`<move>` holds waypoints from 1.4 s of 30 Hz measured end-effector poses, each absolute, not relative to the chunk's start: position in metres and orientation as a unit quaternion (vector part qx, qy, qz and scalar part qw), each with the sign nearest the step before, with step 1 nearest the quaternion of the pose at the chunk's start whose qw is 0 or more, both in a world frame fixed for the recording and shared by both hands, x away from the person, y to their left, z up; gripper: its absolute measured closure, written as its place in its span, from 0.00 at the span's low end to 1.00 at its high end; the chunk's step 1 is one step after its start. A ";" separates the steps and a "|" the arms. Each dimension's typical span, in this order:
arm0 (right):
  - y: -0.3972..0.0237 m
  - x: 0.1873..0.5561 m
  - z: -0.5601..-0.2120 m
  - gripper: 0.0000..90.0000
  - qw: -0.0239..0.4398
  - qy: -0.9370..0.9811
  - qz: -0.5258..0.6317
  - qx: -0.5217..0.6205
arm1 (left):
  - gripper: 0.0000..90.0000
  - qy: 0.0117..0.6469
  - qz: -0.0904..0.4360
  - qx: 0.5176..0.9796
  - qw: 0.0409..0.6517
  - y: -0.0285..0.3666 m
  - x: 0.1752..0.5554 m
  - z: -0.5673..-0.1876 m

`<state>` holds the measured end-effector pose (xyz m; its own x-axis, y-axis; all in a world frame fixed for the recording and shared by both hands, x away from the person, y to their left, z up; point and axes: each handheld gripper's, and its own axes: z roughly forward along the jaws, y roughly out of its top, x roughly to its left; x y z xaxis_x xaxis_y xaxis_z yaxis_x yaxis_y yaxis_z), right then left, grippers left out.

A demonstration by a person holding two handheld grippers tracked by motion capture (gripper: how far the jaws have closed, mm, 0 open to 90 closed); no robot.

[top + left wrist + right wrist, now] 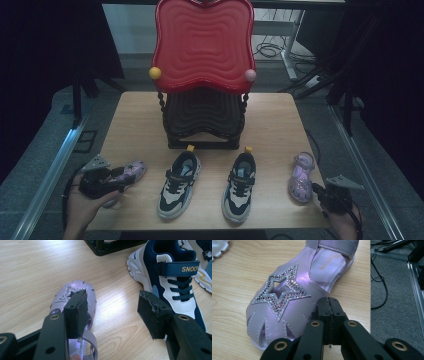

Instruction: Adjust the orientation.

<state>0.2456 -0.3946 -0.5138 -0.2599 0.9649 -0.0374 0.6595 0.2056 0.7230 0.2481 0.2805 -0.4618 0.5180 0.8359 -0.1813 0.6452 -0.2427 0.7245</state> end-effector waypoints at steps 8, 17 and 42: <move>-0.390 0.244 -0.512 1.00 0.248 0.738 0.299 0.552 | 0.46 0.477 0.124 0.777 0.392 0.282 0.248 -0.462; -0.383 0.245 -0.511 1.00 0.232 0.746 0.301 0.547 | 0.46 0.479 0.123 0.776 0.392 0.284 0.248 -0.462; -0.366 0.246 -0.508 1.00 0.207 0.770 0.301 0.524 | 0.46 0.480 0.119 0.777 0.389 0.284 0.249 -0.464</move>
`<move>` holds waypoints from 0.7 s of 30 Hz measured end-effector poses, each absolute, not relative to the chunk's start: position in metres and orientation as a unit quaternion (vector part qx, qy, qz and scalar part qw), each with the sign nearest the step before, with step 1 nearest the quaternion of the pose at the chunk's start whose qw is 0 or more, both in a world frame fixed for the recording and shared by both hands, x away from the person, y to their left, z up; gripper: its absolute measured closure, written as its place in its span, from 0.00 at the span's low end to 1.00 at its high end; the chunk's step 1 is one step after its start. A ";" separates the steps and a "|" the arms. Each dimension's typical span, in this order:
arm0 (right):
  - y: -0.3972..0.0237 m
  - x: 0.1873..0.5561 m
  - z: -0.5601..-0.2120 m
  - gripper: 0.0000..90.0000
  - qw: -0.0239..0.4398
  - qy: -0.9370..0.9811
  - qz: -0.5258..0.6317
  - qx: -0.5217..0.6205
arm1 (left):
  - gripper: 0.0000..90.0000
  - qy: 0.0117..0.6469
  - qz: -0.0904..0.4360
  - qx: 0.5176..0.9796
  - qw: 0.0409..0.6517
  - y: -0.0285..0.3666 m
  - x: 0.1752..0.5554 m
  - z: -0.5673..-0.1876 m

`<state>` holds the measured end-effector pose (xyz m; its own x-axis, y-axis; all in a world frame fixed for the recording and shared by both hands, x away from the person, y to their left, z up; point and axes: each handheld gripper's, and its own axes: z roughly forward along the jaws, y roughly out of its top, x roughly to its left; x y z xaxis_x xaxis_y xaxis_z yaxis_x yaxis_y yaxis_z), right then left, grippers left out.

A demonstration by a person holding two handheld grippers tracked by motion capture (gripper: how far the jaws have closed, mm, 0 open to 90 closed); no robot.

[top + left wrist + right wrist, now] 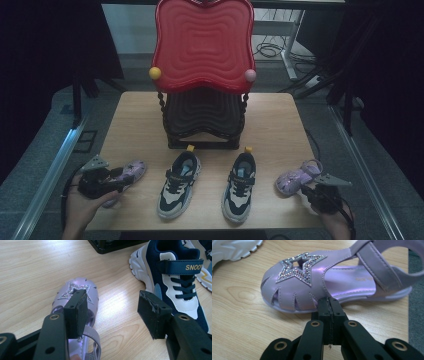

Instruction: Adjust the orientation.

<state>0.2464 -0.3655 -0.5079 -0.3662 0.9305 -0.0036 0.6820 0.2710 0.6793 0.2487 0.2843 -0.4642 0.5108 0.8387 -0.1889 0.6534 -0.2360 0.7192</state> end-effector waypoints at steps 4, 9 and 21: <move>-0.362 0.247 -0.508 1.00 0.205 0.774 0.301 0.518 | 0.46 0.480 0.118 0.778 0.389 0.284 0.249 -0.465; -0.356 0.249 -0.508 1.00 0.204 0.779 0.301 0.511 | 0.46 0.479 0.116 0.779 0.387 0.283 0.250 -0.466; -0.337 0.254 -0.511 1.00 0.202 0.784 0.308 0.500 | 0.45 0.480 0.114 0.781 0.384 0.282 0.251 -0.468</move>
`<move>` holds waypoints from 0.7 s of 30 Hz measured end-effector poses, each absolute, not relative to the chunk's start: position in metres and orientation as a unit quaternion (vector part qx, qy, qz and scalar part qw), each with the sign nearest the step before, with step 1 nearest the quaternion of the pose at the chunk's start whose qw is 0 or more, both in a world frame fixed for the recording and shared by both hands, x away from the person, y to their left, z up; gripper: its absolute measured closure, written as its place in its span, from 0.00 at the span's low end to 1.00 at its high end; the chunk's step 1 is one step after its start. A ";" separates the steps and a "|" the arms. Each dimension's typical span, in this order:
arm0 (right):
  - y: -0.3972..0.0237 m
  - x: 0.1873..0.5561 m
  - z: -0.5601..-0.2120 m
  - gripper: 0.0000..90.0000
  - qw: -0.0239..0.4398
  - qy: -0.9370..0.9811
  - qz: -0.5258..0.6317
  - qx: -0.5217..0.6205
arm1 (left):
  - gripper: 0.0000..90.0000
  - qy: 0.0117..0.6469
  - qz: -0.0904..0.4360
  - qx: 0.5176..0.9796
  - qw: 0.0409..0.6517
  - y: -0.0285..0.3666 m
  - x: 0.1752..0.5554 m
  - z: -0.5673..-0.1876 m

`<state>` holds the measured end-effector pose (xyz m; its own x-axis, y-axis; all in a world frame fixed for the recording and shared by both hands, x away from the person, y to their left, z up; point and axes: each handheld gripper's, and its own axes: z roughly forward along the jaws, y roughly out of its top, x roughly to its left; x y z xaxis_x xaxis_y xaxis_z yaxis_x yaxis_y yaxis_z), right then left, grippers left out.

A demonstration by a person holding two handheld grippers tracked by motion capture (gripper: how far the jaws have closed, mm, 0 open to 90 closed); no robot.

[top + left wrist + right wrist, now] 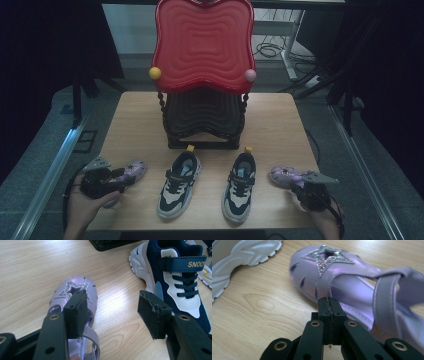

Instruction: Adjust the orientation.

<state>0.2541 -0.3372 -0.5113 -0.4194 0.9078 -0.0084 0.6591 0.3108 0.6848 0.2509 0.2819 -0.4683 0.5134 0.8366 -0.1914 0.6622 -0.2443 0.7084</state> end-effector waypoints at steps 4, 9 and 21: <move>-0.334 0.254 -0.510 1.00 0.199 0.786 0.303 0.500 | 0.45 0.481 0.114 0.780 0.384 0.283 0.251 -0.469; -0.342 0.246 -0.490 0.99 0.207 0.777 0.332 0.493 | 0.45 0.481 0.114 0.780 0.383 0.283 0.251 -0.469; -0.412 0.240 -0.461 0.99 0.267 0.706 0.377 0.537 | 0.45 0.482 0.112 0.783 0.378 0.281 0.253 -0.472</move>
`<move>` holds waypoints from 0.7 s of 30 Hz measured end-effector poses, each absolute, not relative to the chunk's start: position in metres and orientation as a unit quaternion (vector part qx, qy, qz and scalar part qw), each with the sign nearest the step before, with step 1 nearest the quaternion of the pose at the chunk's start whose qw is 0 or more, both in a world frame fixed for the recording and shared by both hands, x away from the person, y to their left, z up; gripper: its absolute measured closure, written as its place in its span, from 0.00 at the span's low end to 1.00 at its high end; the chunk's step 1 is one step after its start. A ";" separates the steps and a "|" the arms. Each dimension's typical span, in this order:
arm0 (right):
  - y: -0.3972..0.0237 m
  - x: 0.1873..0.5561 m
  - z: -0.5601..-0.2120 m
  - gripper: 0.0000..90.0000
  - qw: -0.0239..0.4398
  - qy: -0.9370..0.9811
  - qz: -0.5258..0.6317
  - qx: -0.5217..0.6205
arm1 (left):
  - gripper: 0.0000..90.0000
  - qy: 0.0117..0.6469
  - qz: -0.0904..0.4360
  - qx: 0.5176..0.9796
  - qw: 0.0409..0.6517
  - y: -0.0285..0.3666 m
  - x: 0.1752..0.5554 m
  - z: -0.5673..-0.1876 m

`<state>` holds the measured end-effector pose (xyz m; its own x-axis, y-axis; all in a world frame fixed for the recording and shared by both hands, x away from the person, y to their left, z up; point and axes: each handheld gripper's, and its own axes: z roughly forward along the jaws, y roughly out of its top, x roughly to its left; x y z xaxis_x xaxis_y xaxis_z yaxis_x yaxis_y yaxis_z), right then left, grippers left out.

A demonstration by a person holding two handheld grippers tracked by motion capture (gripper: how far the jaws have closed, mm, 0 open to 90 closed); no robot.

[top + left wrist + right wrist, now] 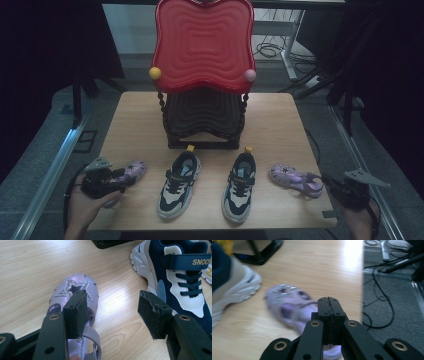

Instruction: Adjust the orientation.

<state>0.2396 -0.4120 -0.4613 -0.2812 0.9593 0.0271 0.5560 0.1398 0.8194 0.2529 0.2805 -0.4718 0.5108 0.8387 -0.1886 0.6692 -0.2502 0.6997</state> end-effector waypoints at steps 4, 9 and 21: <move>-0.431 0.253 -0.466 1.00 0.267 0.706 0.372 0.541 | 0.45 0.483 0.114 0.782 0.377 0.281 0.252 -0.471; -0.443 0.270 -0.480 1.00 0.254 0.714 0.364 0.541 | 0.45 0.486 0.113 0.780 0.379 0.283 0.251 -0.471; -0.440 0.279 -0.496 1.00 0.229 0.740 0.353 0.525 | 0.45 0.488 0.118 0.779 0.375 0.285 0.249 -0.471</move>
<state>0.2787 -0.4400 -0.4965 -0.3447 0.9382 0.0309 0.6148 0.2007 0.7627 0.2495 0.2849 -0.4710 0.4955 0.8491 -0.1830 0.6722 -0.2414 0.6999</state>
